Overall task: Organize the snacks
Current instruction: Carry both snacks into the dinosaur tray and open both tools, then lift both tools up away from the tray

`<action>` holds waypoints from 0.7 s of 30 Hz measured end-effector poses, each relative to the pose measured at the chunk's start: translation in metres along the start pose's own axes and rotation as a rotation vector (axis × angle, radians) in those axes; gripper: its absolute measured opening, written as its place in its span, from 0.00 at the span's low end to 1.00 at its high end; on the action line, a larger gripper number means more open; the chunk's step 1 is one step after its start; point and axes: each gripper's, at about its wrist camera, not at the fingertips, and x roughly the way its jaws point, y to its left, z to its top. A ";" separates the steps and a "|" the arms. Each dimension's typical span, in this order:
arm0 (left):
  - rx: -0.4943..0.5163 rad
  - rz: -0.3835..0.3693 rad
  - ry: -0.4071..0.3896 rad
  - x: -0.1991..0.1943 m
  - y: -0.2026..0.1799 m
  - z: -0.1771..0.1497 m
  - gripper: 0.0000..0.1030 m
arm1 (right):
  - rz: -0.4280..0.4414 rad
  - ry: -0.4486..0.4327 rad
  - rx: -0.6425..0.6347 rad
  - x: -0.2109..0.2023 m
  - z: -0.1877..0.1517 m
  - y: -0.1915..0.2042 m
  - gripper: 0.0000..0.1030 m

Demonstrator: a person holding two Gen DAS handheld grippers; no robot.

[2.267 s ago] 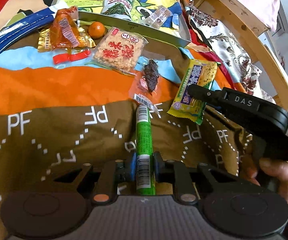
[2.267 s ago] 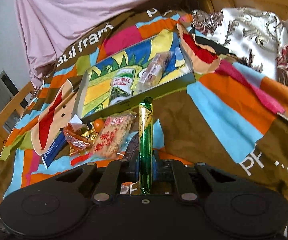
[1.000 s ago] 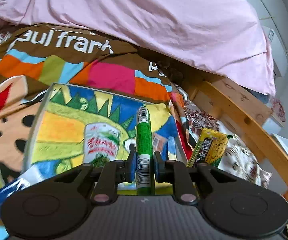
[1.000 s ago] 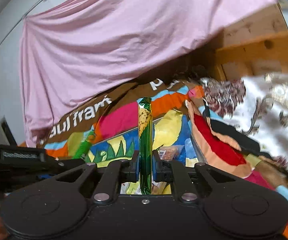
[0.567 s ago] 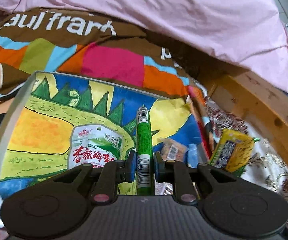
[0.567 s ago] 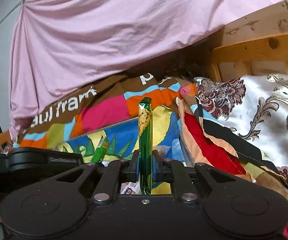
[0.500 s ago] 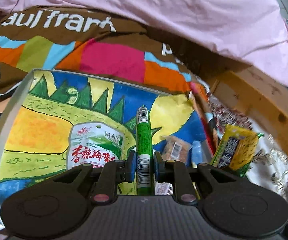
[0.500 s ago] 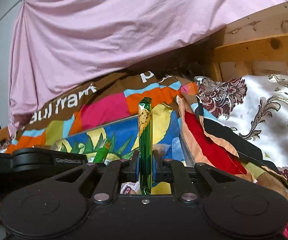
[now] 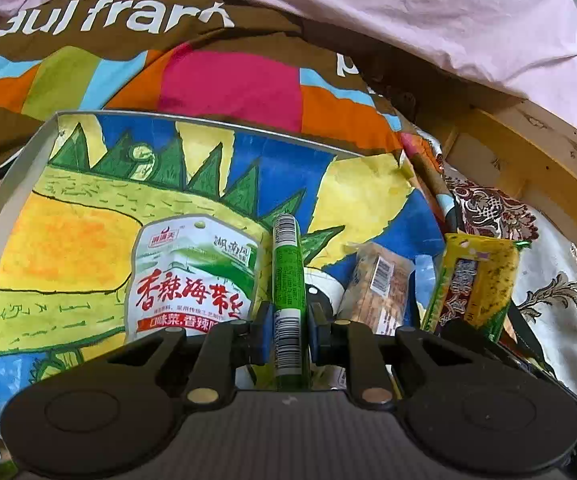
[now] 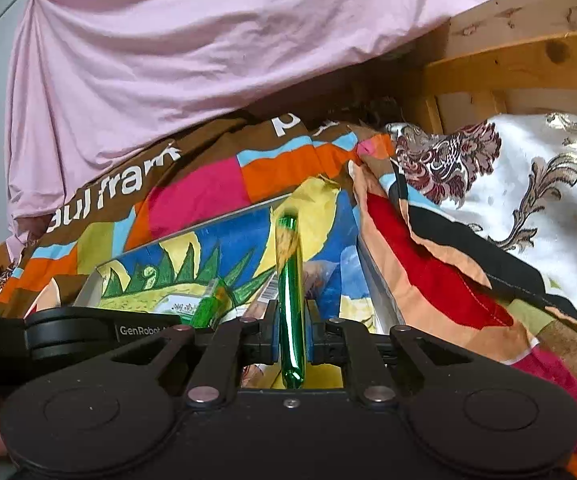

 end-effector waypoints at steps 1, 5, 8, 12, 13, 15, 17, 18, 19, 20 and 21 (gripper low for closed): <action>-0.001 0.001 0.003 0.001 0.000 0.000 0.19 | -0.002 0.006 0.000 0.001 0.000 0.000 0.12; -0.009 0.005 0.012 0.004 0.003 -0.002 0.19 | -0.002 0.015 -0.003 0.003 -0.001 0.000 0.16; -0.015 0.002 0.001 0.002 0.004 -0.002 0.20 | -0.005 0.017 -0.009 0.003 0.001 0.001 0.23; -0.033 -0.016 -0.014 -0.005 0.005 0.001 0.33 | -0.014 0.005 -0.025 -0.003 0.004 0.002 0.27; -0.034 -0.020 -0.021 -0.008 0.005 0.001 0.36 | -0.016 -0.001 -0.031 -0.005 0.005 0.002 0.30; -0.038 -0.026 -0.033 -0.015 0.005 0.003 0.43 | -0.021 -0.019 -0.039 -0.012 0.009 0.004 0.33; -0.044 -0.031 -0.053 -0.024 0.005 0.005 0.55 | -0.020 -0.041 -0.046 -0.021 0.014 0.005 0.39; -0.044 -0.031 -0.064 -0.030 0.004 0.007 0.59 | -0.020 -0.054 -0.052 -0.027 0.017 0.006 0.43; -0.042 -0.025 -0.078 -0.036 0.004 0.008 0.66 | -0.021 -0.068 -0.056 -0.032 0.019 0.007 0.48; -0.040 -0.018 -0.096 -0.043 0.003 0.009 0.73 | -0.019 -0.084 -0.061 -0.039 0.021 0.008 0.51; -0.035 -0.008 -0.113 -0.050 0.003 0.011 0.78 | -0.015 -0.099 -0.062 -0.045 0.024 0.009 0.58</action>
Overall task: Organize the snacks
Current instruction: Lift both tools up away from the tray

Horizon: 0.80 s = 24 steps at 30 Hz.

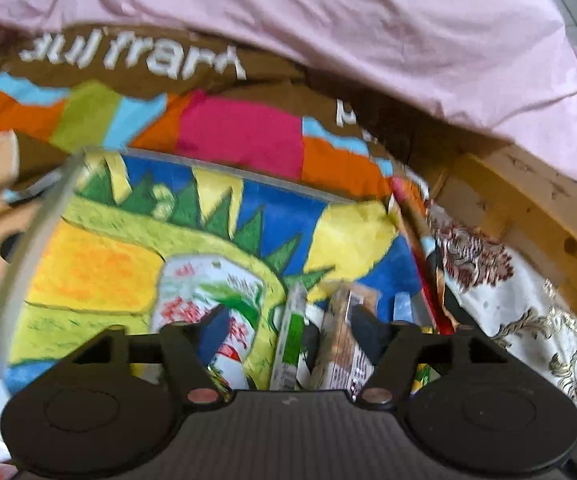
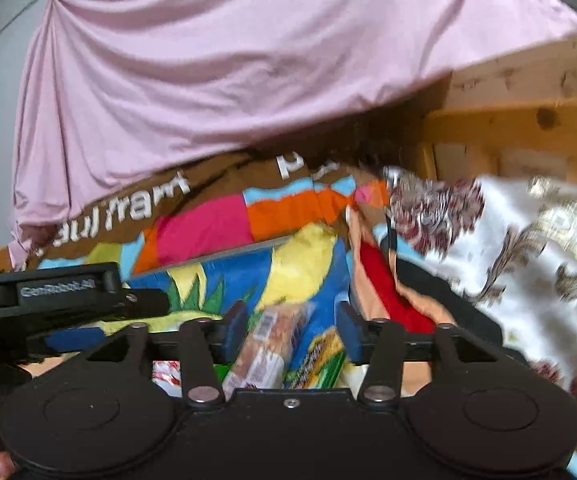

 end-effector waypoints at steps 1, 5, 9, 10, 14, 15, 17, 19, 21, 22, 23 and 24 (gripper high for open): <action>0.007 0.012 -0.021 -0.009 -0.001 0.003 0.85 | 0.005 -0.017 0.001 -0.007 0.003 0.000 0.63; 0.028 0.030 -0.098 -0.043 -0.003 0.012 0.99 | 0.010 -0.065 0.002 -0.036 0.016 0.003 0.76; 0.027 0.057 -0.161 -0.078 -0.002 0.018 0.99 | 0.020 -0.108 -0.041 -0.068 0.025 0.011 0.87; 0.026 0.062 -0.172 -0.086 -0.001 0.019 0.99 | 0.021 -0.122 -0.057 -0.077 0.027 0.015 0.90; 0.033 0.088 -0.217 -0.121 0.000 0.018 0.99 | 0.036 -0.171 -0.099 -0.113 0.032 0.027 0.97; 0.038 0.093 -0.227 -0.130 0.000 0.016 1.00 | 0.039 -0.184 -0.107 -0.123 0.032 0.030 0.98; 0.048 0.096 -0.244 -0.147 0.001 0.014 1.00 | 0.045 -0.209 -0.124 -0.142 0.031 0.036 0.99; 0.060 0.100 -0.262 -0.164 0.001 0.010 1.00 | 0.050 -0.229 -0.131 -0.159 0.029 0.043 0.99; 0.076 0.102 -0.280 -0.182 0.002 0.006 1.00 | 0.053 -0.245 -0.129 -0.176 0.026 0.051 0.99; 0.082 0.104 -0.288 -0.190 0.002 0.004 1.00 | 0.053 -0.251 -0.125 -0.182 0.025 0.055 0.99; 0.088 0.113 -0.294 -0.199 0.002 0.001 1.00 | 0.057 -0.258 -0.123 -0.190 0.023 0.059 0.99; 0.092 0.122 -0.302 -0.208 0.003 -0.002 1.00 | 0.064 -0.264 -0.127 -0.197 0.020 0.064 0.99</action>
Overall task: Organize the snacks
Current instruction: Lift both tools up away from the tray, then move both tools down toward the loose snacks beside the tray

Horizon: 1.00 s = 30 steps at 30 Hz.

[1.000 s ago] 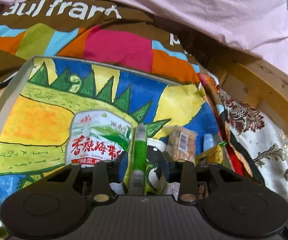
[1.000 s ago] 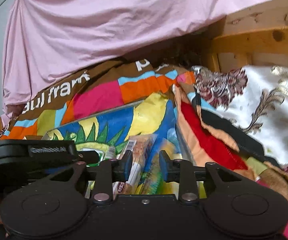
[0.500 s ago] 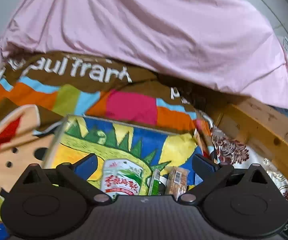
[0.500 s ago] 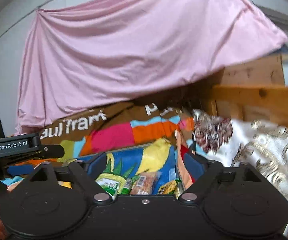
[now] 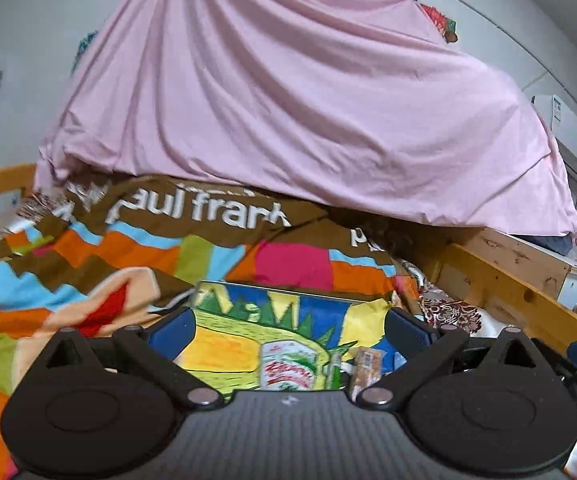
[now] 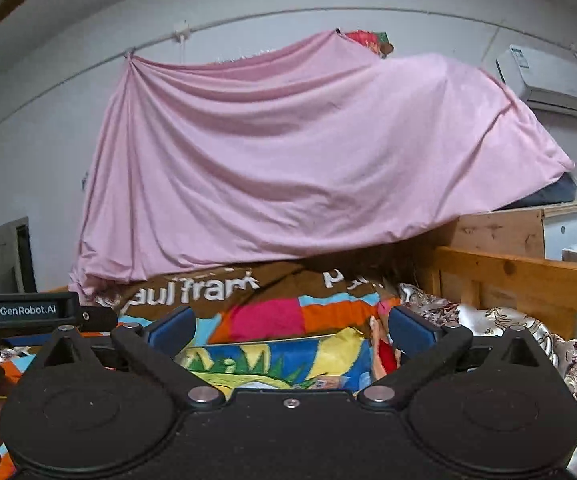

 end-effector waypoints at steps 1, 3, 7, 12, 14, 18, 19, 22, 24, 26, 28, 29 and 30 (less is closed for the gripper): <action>0.001 0.005 -0.008 -0.009 0.002 -0.001 1.00 | 0.006 -0.007 -0.008 -0.007 0.000 0.005 0.99; -0.002 0.012 -0.016 -0.024 0.008 -0.002 1.00 | 0.006 -0.021 -0.027 -0.020 -0.002 0.014 0.99; -0.001 0.034 -0.005 -0.048 0.021 -0.004 1.00 | 0.012 -0.037 -0.052 -0.046 -0.007 0.029 0.99; 0.020 0.057 0.002 -0.074 0.040 -0.013 1.00 | 0.012 -0.019 -0.063 -0.070 -0.017 0.043 0.99; 0.023 0.065 0.012 -0.082 0.048 -0.019 1.00 | 0.010 -0.004 -0.065 -0.077 -0.022 0.047 0.99; 0.018 0.081 0.034 -0.095 0.067 -0.032 1.00 | 0.001 0.033 -0.073 -0.084 -0.032 0.055 0.99; 0.017 0.084 0.042 -0.096 0.071 -0.035 1.00 | -0.002 0.045 -0.073 -0.086 -0.034 0.057 0.99; 0.019 0.097 0.061 -0.102 0.082 -0.046 1.00 | -0.002 0.081 -0.079 -0.092 -0.042 0.062 0.99; 0.022 0.102 0.075 -0.104 0.087 -0.052 1.00 | 0.003 0.110 -0.092 -0.092 -0.048 0.067 0.99; 0.026 0.101 0.093 -0.104 0.090 -0.057 1.00 | 0.006 0.140 -0.103 -0.092 -0.053 0.071 0.99; 0.032 0.099 0.107 -0.104 0.092 -0.063 1.00 | 0.007 0.175 -0.117 -0.089 -0.059 0.075 0.99; 0.038 0.095 0.118 -0.104 0.092 -0.065 1.00 | 0.007 0.188 -0.128 -0.088 -0.061 0.077 0.99; 0.046 0.093 0.130 -0.103 0.092 -0.068 1.00 | 0.009 0.200 -0.139 -0.087 -0.063 0.079 0.99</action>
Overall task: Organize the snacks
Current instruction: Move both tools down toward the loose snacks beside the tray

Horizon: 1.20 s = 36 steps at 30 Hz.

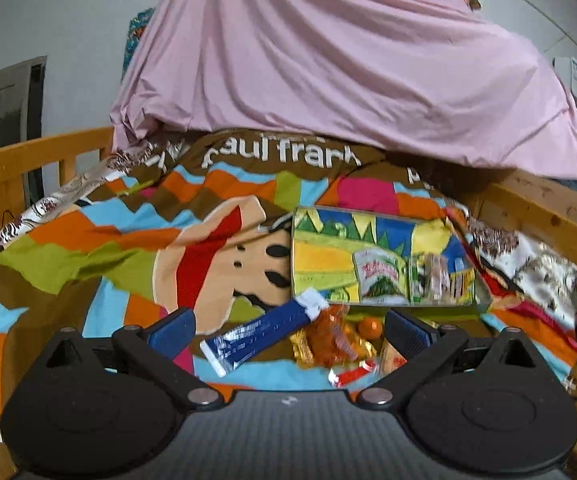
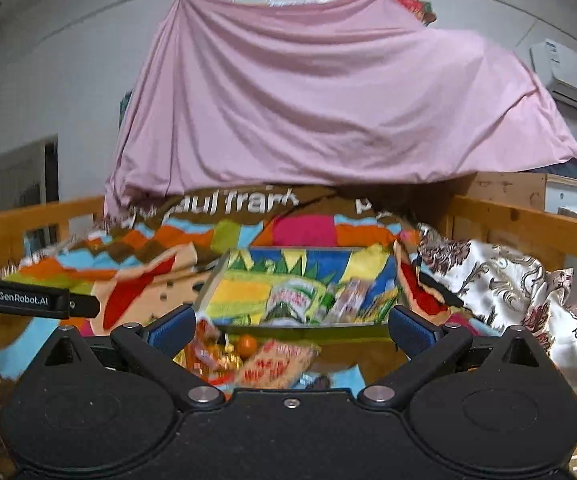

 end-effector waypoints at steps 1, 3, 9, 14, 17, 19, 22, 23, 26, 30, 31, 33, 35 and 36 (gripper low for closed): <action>0.008 -0.001 0.009 0.001 0.000 -0.002 1.00 | 0.004 0.011 -0.009 0.002 -0.001 0.002 0.99; 0.027 -0.003 0.027 0.002 0.000 -0.008 1.00 | 0.009 0.028 -0.020 0.004 -0.004 0.004 0.99; 0.049 0.007 0.067 0.004 0.004 -0.019 1.00 | 0.006 0.086 -0.037 0.014 -0.009 0.007 0.99; 0.059 0.011 0.091 0.006 0.007 -0.024 1.00 | 0.000 0.162 -0.042 0.026 -0.015 0.008 0.99; 0.071 0.013 0.103 0.010 0.007 -0.026 1.00 | -0.009 0.245 -0.037 0.039 -0.022 0.007 0.99; 0.087 0.021 0.111 0.013 0.005 -0.028 1.00 | -0.018 0.293 -0.036 0.047 -0.026 0.007 0.99; 0.122 0.025 0.126 0.019 0.000 -0.029 1.00 | -0.009 0.344 -0.017 0.055 -0.029 0.004 0.99; 0.131 0.028 0.130 0.021 -0.001 -0.029 1.00 | -0.004 0.358 -0.010 0.058 -0.030 0.003 0.99; 0.156 0.025 0.139 0.028 -0.008 -0.031 1.00 | 0.005 0.404 0.019 0.067 -0.033 -0.003 0.99; 0.178 0.014 0.154 0.040 -0.016 -0.032 1.00 | 0.006 0.469 0.078 0.081 -0.036 -0.016 0.99; 0.183 0.011 0.158 0.043 -0.017 -0.033 1.00 | 0.002 0.473 0.079 0.084 -0.036 -0.019 0.99; 0.192 0.003 0.167 0.049 -0.021 -0.033 1.00 | -0.003 0.470 0.059 0.091 -0.034 -0.022 0.99; 0.201 -0.005 0.173 0.056 -0.026 -0.033 1.00 | 0.010 0.460 0.017 0.097 -0.033 -0.022 0.99; 0.204 -0.011 0.176 0.060 -0.028 -0.033 1.00 | 0.022 0.453 -0.009 0.100 -0.033 -0.022 0.99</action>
